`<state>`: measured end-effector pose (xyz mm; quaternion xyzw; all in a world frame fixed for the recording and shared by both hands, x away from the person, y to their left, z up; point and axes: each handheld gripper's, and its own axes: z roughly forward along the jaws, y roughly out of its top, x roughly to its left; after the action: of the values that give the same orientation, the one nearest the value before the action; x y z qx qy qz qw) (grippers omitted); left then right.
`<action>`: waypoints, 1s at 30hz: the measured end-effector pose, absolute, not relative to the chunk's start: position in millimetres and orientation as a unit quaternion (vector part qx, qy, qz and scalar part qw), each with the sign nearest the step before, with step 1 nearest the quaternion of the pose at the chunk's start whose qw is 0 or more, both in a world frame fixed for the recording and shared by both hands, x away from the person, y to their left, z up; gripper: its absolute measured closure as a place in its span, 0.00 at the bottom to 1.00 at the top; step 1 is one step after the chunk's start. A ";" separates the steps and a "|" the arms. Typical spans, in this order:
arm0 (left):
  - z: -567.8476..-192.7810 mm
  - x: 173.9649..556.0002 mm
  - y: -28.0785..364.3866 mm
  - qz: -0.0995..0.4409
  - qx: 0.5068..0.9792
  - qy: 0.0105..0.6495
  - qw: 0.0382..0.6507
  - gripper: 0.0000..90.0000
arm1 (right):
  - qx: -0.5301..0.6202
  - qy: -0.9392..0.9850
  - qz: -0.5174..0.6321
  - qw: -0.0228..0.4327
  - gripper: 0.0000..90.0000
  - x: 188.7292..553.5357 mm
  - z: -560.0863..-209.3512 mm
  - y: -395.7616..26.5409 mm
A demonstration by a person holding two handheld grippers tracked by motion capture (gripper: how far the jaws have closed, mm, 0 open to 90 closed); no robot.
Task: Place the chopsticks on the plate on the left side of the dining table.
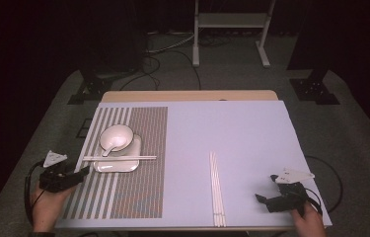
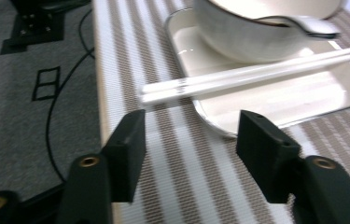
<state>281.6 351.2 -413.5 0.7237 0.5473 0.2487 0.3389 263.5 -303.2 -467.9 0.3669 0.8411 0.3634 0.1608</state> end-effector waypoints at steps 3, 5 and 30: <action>-412.4 279.2 342.9 0.241 0.731 0.538 0.344 0.37 | 0.367 0.841 0.363 0.161 0.08 263.5 -467.8 -303.2; -411.8 278.1 338.5 0.239 0.734 0.533 0.345 0.32 | 0.367 0.841 0.363 0.161 0.08 263.5 -467.8 -303.2; -405.2 271.4 274.3 0.187 0.786 0.446 0.386 0.00 | 0.367 0.841 0.363 0.161 0.08 263.5 -467.9 -303.2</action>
<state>271.4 274.3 -405.2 0.7859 0.4457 0.1867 0.3857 263.5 -303.2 -467.9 0.3669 0.8411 0.3632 0.1610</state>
